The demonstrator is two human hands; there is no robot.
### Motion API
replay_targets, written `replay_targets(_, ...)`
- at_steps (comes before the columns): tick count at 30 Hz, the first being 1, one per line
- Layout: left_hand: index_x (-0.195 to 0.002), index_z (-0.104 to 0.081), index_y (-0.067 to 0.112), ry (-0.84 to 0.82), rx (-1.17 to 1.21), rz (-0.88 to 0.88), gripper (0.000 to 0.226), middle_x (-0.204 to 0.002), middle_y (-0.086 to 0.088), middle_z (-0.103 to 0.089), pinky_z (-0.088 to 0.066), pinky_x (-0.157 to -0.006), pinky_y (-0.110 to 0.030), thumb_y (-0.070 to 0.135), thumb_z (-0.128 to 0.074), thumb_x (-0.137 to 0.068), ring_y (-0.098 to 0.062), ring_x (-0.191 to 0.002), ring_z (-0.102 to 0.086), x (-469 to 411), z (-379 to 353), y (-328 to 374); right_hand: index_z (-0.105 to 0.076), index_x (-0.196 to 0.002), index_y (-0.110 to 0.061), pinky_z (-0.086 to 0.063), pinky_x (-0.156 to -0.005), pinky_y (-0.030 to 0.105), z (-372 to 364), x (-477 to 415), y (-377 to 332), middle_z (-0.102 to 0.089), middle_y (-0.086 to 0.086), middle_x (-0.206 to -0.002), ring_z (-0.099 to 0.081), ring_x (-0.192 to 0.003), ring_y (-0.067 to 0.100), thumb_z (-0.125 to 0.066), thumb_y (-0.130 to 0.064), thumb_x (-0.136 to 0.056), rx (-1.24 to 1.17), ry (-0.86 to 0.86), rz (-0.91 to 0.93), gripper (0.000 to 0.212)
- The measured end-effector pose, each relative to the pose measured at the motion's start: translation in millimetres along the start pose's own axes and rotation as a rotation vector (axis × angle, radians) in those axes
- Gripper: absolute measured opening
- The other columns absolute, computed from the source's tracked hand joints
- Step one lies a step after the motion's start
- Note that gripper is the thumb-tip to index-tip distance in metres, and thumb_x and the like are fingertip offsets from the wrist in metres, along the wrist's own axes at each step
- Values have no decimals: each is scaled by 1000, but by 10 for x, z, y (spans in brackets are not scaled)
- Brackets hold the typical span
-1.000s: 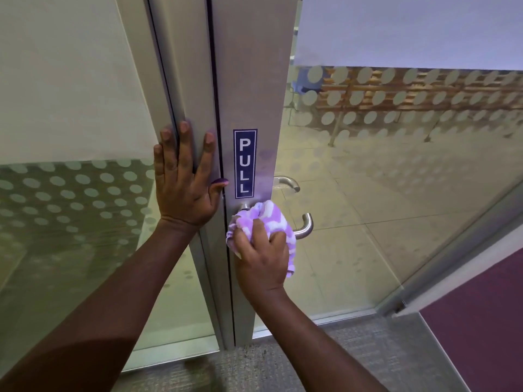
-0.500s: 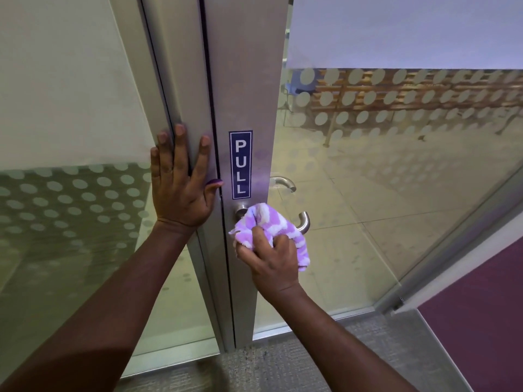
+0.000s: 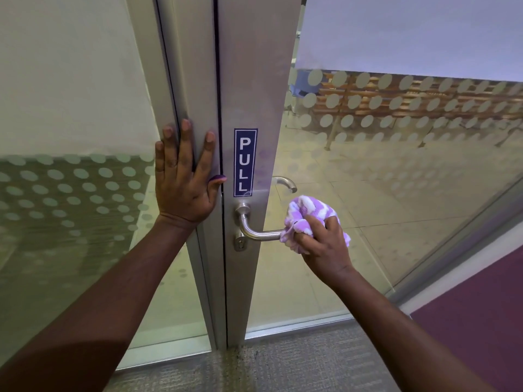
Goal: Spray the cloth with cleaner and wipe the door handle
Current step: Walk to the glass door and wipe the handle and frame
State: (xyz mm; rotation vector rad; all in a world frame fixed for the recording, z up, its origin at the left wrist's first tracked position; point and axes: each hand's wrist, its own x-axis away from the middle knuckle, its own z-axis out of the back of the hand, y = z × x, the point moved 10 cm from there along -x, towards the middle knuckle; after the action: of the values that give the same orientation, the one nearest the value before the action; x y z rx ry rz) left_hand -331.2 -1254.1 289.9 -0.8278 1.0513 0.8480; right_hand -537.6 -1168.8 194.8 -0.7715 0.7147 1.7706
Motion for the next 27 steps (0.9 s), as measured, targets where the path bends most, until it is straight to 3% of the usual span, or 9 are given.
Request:
replay_targets(2, -153, -16, 17, 3, 5, 5, 64, -162, -3, 15, 2, -122, -42, 50, -17, -98, -26, -149, 12, 0, 6, 0, -51, -87, -21, -34, -57, 30, -25, -7, 50, -48, -5, -101, -26, -70, 21, -62, 11, -66, -30, -41, 10, 40)
replay_targets(7, -152, -16, 17, -1, 9, 15, 64, -162, -2, 15, 1, -122, -42, 51, -18, -98, -26, -149, 12, -8, 8, -3, -52, -86, -18, -39, -62, 33, -41, -135, 148, -64, 1, -96, -41, -68, 28, -69, 2, -73, -134, -127, 18, 30)
replay_targets(12, -153, -16, 17, -13, 12, 21, 64, -162, -3, 15, 2, -122, -42, 50, -20, -98, -27, -149, 11, 17, -3, 4, -49, -93, -23, -34, -71, 30, -44, -78, 156, -54, -2, -121, -44, -79, 28, -73, 3, -69, -200, -170, -108, 43)
replay_targets(15, -153, -14, 18, -5, 12, 19, 64, -162, -3, 14, 1, -122, -42, 50, -19, -98, -27, -149, 10, 0, 5, -1, -49, -93, -19, -30, -73, 27, 19, -44, 71, -48, -4, -120, -44, -84, 25, -74, 9, -62, -220, -89, -208, 49)
replay_targets(20, -153, -11, 19, -17, 13, 17, 63, -162, -2, 16, 2, -122, -42, 50, -17, -98, -26, -149, 12, 5, -8, -5, -52, -100, -19, -43, -63, 35, 0, 11, -286, -53, 9, -105, -47, -77, 33, -74, 5, -60, -164, -20, -318, 51)
replay_targets(24, -153, -13, 18, -21, 15, 16, 63, -162, -3, 15, 1, -122, -42, 49, -15, -99, -26, -149, 11, 5, -4, -1, -61, -103, -19, -38, -58, 33, -87, -74, -510, -48, 8, -105, -40, -75, 29, -74, 2, -57, -135, -38, -396, 52)
replay_targets(27, -153, -15, 18, -14, 8, 18, 63, -163, -3, 13, 0, -122, -42, 48, -13, -99, -27, -149, 9, 11, 6, 8, -56, -108, -21, -37, -57, 33, -165, -127, -685, -54, 13, -105, -40, -75, 28, -75, 2, -54, -114, -75, -409, 61)
